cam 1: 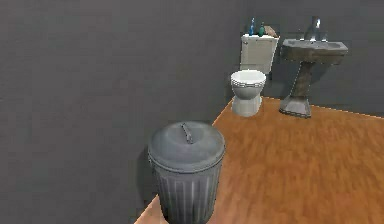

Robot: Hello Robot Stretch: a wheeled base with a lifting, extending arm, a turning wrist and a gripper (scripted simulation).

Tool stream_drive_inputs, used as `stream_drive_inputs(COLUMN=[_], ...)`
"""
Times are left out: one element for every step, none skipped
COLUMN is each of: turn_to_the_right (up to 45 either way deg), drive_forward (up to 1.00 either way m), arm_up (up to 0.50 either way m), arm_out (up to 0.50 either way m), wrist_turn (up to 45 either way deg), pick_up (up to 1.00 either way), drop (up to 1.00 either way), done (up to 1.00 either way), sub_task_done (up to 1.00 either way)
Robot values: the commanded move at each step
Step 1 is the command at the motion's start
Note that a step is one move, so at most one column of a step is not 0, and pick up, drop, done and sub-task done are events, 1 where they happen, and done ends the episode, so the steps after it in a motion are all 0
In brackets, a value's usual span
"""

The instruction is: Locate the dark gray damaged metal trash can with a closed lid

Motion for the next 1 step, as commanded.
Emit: stream_drive_inputs(turn_to_the_right=[0.0], drive_forward=[0.00], arm_up=[0.00], arm_out=[0.00], wrist_turn=[0.0], pick_up=[0.00], drop=[0.00], done=[1.00], sub_task_done=[0.00])
